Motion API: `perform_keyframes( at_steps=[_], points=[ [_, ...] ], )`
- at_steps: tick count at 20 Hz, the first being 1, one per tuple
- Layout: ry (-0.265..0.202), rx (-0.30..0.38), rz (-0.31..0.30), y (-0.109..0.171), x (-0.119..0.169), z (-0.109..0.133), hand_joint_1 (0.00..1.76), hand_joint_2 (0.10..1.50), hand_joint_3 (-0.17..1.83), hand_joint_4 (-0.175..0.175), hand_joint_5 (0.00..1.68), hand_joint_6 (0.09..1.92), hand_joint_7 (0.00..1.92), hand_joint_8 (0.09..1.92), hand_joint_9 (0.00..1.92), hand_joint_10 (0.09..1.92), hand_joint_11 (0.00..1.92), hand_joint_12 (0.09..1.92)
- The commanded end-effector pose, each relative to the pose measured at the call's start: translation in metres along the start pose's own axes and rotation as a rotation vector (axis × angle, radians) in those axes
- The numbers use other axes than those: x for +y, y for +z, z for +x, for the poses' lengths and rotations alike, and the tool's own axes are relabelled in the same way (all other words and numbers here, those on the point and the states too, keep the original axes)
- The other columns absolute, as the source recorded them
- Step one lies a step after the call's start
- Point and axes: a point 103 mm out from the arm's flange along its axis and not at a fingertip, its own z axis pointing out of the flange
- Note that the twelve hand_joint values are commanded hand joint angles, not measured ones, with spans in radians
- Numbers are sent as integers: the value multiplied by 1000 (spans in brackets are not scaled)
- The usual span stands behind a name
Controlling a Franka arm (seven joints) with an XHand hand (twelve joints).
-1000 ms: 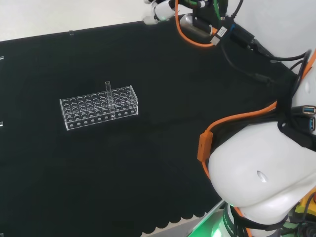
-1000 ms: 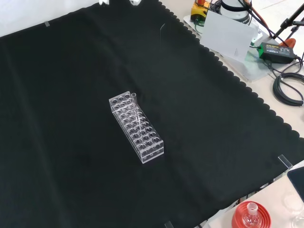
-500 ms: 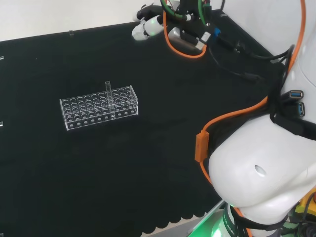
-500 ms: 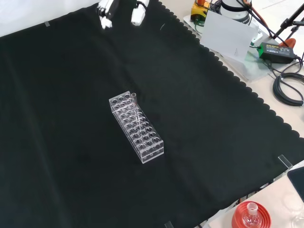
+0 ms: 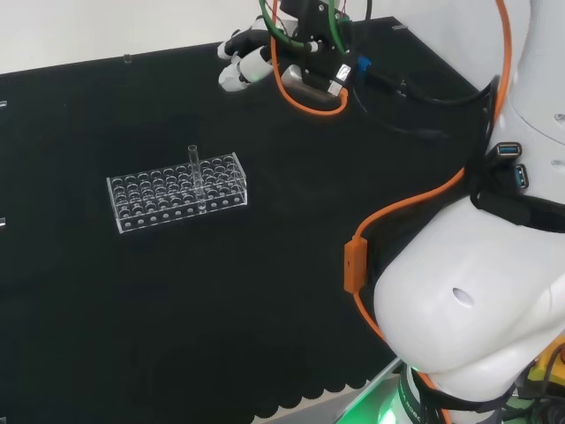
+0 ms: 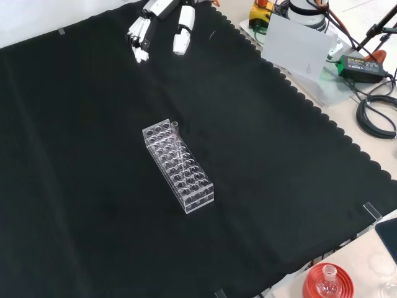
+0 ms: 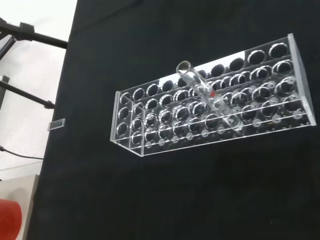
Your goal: Pick up the test tube.
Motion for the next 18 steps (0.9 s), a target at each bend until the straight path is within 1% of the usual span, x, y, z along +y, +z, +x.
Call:
perform_keyframes(
  at_steps=[1, 4, 6, 11, 18],
  points=[
    [-36, 6, 11, 18, 41, 4, 866, 1065, -175, 14, 374, 87, 231, 857, 160, 981, 0, 1417],
    [-66, 21, -3, 25, 56, 10, 871, 1065, -175, 10, 383, 87, 242, 859, 166, 981, 0, 1419],
    [-75, 26, -1, 33, 68, 11, 879, 1064, -175, 7, 393, 87, 255, 862, 179, 983, 0, 1423],
    [-79, 13, 27, 57, 91, 10, 890, 1065, -175, 1, 413, 87, 279, 864, 202, 981, 0, 1435],
    [-69, 8, 63, 86, 102, 4, 900, 1067, -175, -6, 436, 87, 301, 864, 222, 977, 0, 1453]
  ],
)
